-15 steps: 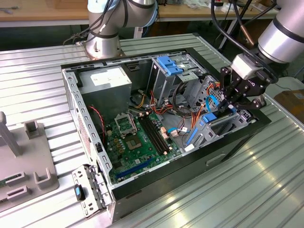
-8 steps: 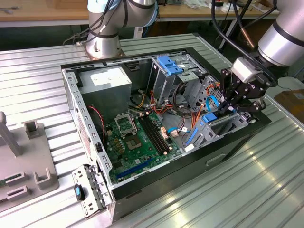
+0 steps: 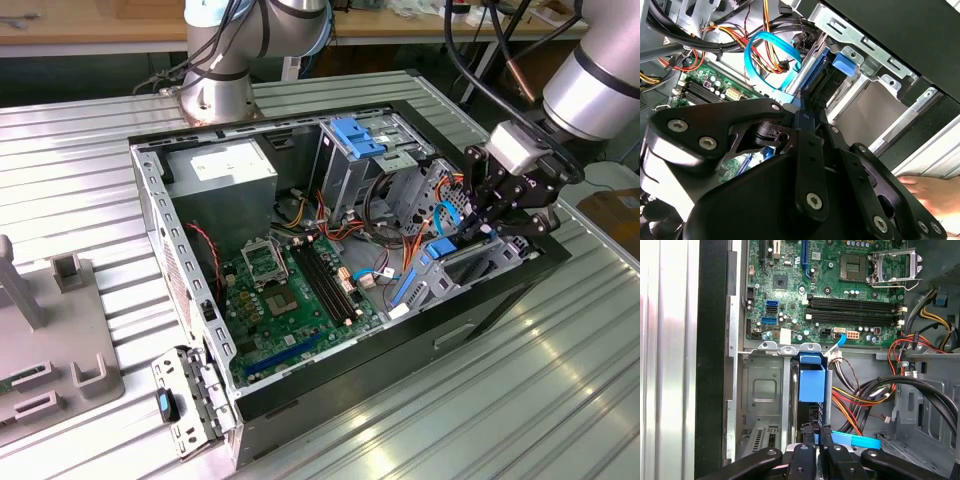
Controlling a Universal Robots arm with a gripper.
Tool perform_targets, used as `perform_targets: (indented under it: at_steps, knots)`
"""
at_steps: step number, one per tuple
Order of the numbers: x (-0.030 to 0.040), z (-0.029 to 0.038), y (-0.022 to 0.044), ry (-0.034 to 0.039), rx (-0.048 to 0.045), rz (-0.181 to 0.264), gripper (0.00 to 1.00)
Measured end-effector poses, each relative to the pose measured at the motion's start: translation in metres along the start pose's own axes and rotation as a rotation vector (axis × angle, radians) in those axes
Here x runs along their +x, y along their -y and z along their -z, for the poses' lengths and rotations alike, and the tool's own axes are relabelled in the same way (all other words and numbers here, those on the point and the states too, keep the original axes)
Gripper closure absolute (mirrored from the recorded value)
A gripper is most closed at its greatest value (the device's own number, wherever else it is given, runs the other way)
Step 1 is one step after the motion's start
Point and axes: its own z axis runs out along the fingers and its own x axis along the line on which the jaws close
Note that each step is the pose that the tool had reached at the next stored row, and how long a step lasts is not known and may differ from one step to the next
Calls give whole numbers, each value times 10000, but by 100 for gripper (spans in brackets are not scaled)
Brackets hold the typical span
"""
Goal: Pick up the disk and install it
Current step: 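Insert the first disk wire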
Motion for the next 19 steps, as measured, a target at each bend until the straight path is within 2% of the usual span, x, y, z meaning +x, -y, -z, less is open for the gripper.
perform_targets:
  at_steps: [2,3,4,5,6,8,10,13,19]
  knots:
    - [0,-3,0,5,1,0,82]
    - [0,-4,0,5,1,1,77]
    - [0,-4,0,5,0,0,77]
    - [0,-2,0,2,0,0,70]
    - [0,-1,0,0,0,0,70]
    - [-9,96,0,1,0,0,70]
    - [-12,132,0,1,0,0,70]
    - [-22,265,0,1,0,0,70]
    - [-29,354,0,5,0,0,70]
